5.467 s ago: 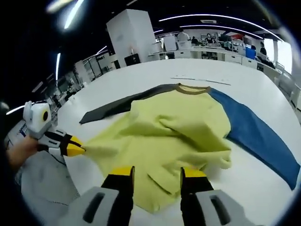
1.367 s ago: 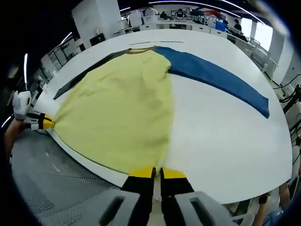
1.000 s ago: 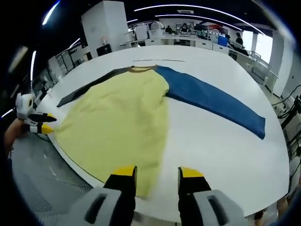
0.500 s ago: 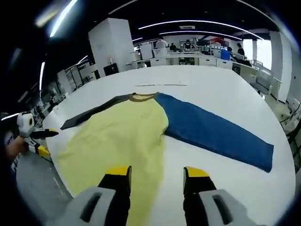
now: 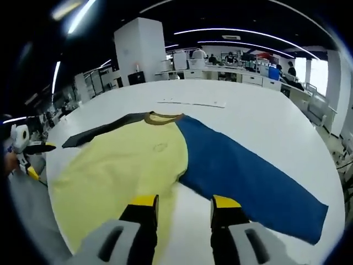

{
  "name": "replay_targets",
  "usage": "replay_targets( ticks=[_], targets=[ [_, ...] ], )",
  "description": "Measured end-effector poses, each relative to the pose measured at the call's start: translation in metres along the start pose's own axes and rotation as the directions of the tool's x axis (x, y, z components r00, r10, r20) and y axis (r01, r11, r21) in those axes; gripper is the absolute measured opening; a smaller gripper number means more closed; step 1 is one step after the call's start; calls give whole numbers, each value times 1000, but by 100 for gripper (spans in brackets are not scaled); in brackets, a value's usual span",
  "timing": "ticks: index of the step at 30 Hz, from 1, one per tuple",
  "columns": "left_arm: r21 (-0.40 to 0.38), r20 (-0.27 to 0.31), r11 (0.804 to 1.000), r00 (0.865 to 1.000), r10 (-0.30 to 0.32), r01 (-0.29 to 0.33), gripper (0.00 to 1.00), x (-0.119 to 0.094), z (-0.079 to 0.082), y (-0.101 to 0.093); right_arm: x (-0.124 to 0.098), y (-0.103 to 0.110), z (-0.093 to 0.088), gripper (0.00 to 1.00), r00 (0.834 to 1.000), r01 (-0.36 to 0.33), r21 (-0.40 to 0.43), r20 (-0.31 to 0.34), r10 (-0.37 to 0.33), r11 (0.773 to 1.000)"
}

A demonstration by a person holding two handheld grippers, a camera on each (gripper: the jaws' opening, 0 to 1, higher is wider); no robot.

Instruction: Fold the garment on the visible template until the final outline fits inside the template.

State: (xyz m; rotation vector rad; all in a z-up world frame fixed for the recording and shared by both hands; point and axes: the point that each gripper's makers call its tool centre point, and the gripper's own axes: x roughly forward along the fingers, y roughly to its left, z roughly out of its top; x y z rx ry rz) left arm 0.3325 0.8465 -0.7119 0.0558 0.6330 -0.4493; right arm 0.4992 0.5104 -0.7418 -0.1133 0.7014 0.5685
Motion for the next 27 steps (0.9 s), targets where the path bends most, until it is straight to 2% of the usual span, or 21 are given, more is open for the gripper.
replay_targets(
  ticks=[8, 15, 22, 27],
  targets=[
    [-3, 28, 1000, 1000, 7, -7, 99, 0, 6, 1, 23, -12, 3, 24, 1000, 21, -71, -20, -22, 997],
    [-2, 21, 1000, 999, 29, -29, 99, 0, 6, 7, 37, -18, -1, 13, 997, 46, -130, -50, -53, 990],
    [3, 15, 999, 999, 45, -45, 93, -1, 5, 8, 41, -26, -4, 0, 995, 73, -123, -58, -80, 990],
    [7, 25, 999, 999, 45, -45, 93, -1, 8, 7, 43, -33, -2, 0, 993, 92, -114, -57, -100, 989]
  ],
)
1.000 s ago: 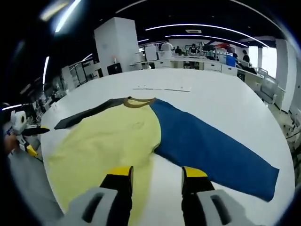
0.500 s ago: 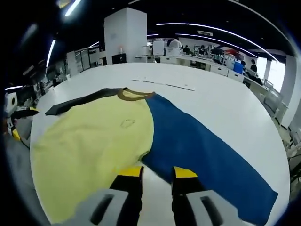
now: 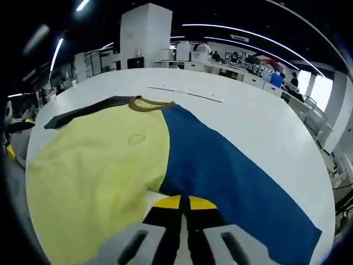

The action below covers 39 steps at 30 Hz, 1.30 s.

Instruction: Fold the garment on the visible template until the final outline fits inside the template.

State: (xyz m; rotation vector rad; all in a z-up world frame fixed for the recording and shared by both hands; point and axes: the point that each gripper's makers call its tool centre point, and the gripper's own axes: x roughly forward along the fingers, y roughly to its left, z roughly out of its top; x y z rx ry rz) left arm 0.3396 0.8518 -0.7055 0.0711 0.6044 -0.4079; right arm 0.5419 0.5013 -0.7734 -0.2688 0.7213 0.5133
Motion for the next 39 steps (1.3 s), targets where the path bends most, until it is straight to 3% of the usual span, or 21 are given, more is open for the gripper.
replay_targets(
  ticks=[12, 22, 27, 30, 36, 39],
  targets=[
    [11, -8, 1000, 1000, 4, -4, 94, -2, -2, 0, 3, -23, 6, 0, 998, 59, -1, 2, -59, 998],
    [9, -1, 1000, 1000, 10, -10, 95, -3, -1, 3, 3, -26, 8, 0, 997, 71, 2, -4, -71, 997],
    [9, 1, 1000, 1000, 8, -8, 96, -4, -1, 1, 1, -27, 7, 0, 998, 66, 55, -2, -66, 996],
    [12, 3, 1000, 1000, 6, -6, 98, -4, 0, 1, -5, -27, 11, 12, 998, 47, 132, 26, -51, 990],
    [18, 3, 1000, 1000, 1, -1, 99, -3, 2, 0, -25, -50, 9, 38, 994, 85, 228, 49, -99, 970],
    [14, 3, 1000, 1000, -7, 7, 99, -3, 1, -2, -35, -64, 3, 45, 991, 112, 264, 37, -126, 958]
  ],
)
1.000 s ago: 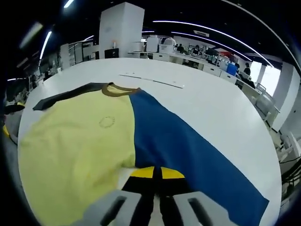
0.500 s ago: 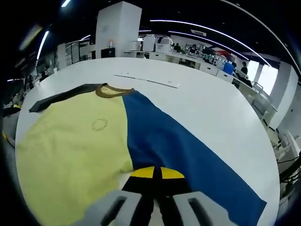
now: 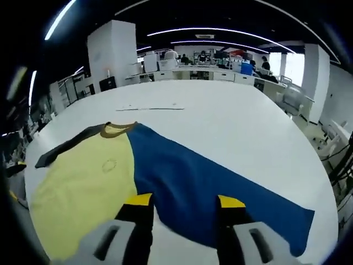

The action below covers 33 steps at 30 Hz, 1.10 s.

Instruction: Fold the garment on the visible template until the final outline fits inside the template.

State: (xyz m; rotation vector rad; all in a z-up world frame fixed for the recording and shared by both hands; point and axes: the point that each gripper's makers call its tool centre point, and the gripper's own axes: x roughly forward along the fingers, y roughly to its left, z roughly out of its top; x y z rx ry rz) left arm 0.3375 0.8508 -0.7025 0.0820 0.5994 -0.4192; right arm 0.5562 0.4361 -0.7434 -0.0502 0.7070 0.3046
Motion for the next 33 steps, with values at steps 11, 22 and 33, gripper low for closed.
replay_targets(
  ticks=[11, 22, 33],
  targets=[
    [-27, 13, 1000, 1000, -16, 16, 99, 0, 2, -4, -38, -62, -30, 67, 986, 160, 133, -56, -154, 978],
    [-19, 21, 1000, 1000, -23, 24, 99, -2, 7, -8, -67, -111, -61, 60, 959, 279, 204, -118, -259, 938],
    [-1, 29, 1000, 1000, 4, -4, 99, -6, 10, -4, -85, -120, -82, 34, 925, 371, 223, -174, -337, 902]
  ],
)
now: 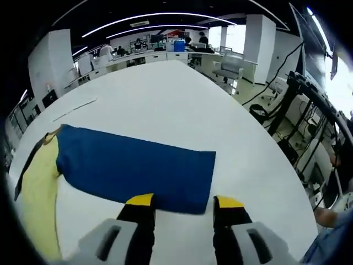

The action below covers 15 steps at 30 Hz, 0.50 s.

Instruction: Fold the garment on the visible template until the final outline fits inside the template.

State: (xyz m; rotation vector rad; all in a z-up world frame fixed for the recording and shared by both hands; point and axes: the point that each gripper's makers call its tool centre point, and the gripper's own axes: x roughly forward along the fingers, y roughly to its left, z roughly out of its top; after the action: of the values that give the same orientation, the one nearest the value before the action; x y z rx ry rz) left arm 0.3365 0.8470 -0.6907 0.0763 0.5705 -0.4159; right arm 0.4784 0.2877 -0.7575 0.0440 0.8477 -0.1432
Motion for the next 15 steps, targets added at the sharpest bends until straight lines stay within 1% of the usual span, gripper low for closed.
replay_targets(
  ticks=[2, 5, 10, 15],
  targets=[
    [1, 1, 1000, 1000, 1, -1, 99, -1, 0, 0, 0, -1, 1, 30, 1000, 7, -7, 3, -7, 1000],
    [9, -7, 1000, 1000, 0, 0, 99, -1, -1, -1, 1, -4, 1, 29, 1000, 18, -13, -2, -18, 1000],
    [13, -9, 1000, 1000, -1, 1, 99, 0, -1, -4, 3, -7, 2, 26, 1000, 15, 51, -1, -15, 999],
    [18, -16, 1000, 1000, 3, -3, 99, 0, -2, -5, 3, -12, 1, 20, 1000, 26, 72, 0, -26, 997]
  ],
)
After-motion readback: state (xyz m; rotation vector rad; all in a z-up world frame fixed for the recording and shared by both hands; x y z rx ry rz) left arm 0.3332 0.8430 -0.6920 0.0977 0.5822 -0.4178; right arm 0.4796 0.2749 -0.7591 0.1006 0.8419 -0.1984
